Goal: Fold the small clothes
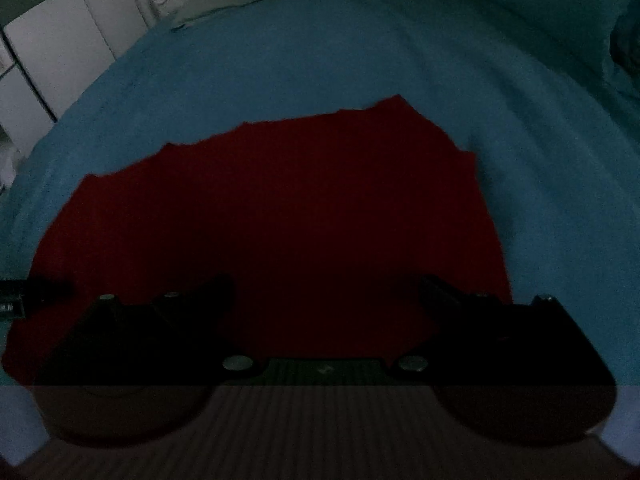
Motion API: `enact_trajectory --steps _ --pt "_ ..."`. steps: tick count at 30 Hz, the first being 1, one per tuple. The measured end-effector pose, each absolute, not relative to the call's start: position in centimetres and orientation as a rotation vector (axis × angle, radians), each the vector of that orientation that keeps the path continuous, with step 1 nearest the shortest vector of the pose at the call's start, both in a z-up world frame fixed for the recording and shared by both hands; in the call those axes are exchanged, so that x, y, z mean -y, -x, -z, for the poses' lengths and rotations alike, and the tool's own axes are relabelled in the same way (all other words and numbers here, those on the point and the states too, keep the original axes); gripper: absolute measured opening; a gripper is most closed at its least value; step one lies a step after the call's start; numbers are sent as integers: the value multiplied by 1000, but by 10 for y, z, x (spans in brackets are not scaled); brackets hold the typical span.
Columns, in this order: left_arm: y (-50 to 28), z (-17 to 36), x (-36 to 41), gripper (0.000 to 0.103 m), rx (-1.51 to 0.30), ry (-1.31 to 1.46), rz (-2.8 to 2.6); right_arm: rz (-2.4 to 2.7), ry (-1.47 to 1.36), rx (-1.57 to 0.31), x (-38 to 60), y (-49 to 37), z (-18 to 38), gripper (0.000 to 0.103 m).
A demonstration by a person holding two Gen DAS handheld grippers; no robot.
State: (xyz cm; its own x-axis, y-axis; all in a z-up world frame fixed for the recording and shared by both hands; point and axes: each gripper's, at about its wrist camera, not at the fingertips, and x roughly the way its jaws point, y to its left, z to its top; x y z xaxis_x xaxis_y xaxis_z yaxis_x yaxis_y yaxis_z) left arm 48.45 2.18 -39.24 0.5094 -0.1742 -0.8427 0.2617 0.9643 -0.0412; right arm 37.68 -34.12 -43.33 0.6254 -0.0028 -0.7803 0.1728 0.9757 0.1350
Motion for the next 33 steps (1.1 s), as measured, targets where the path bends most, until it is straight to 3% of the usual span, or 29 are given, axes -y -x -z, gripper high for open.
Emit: enact_trajectory --steps 7,20,28,33 --pt "-494 373 -17 94 -1032 -154 254 134 -155 -926 373 -369 421 103" --pt "-447 284 40 98 -989 -131 207 173 -168 -808 327 -280 311 103" --pt "-418 314 91 98 -1049 -145 284 332 -307 -919 318 -233 376 103" --pt "-413 330 103 98 -1073 -160 303 391 -516 -874 342 -232 411 101"
